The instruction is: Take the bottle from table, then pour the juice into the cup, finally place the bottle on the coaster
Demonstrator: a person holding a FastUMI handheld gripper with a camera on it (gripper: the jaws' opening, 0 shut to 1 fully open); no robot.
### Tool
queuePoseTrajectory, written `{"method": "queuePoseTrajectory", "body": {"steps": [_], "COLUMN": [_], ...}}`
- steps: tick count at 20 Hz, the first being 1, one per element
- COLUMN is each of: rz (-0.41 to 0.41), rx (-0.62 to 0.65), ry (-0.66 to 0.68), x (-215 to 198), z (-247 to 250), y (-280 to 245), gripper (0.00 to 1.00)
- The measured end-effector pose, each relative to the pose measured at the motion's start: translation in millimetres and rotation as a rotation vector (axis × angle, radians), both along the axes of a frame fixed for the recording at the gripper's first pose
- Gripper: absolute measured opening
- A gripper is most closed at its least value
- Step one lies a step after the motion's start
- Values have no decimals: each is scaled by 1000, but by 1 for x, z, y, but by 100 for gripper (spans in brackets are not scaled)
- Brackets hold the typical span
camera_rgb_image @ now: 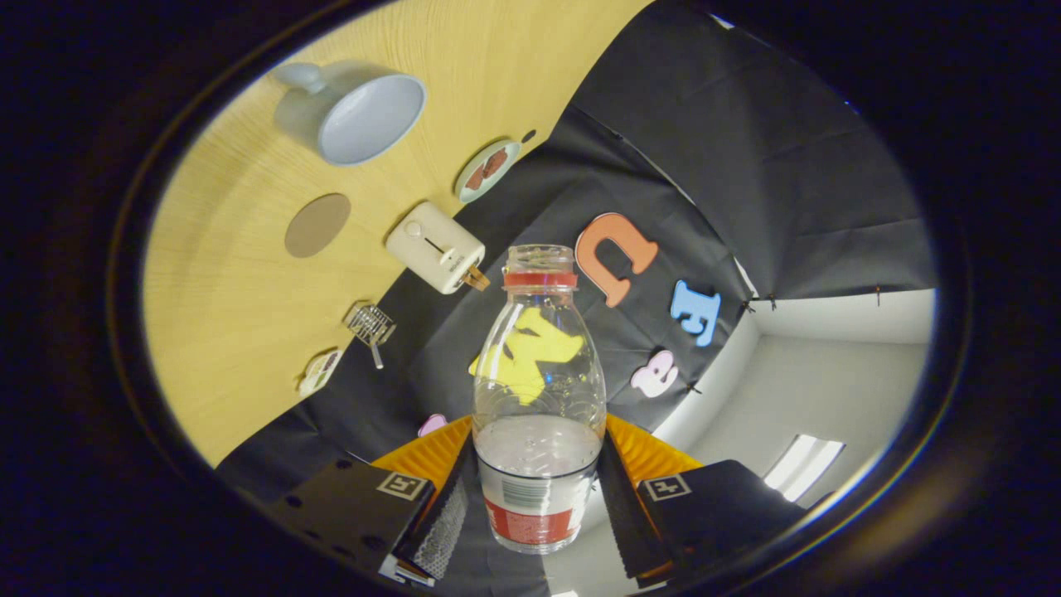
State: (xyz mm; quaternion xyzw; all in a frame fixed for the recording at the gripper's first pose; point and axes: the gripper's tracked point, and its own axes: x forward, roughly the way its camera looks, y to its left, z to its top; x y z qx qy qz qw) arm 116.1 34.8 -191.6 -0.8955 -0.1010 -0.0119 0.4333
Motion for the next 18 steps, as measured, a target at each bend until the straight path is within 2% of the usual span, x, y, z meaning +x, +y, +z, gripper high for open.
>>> {"method": "queuePoseTrajectory", "body": {"steps": [12, 18], "rz": [12, -23], "rx": [-27, 52], "ry": [53, 67], "x": [-4, -1], "z": [-47, -48], "y": [14, 2], "gripper": [80, 80]}}
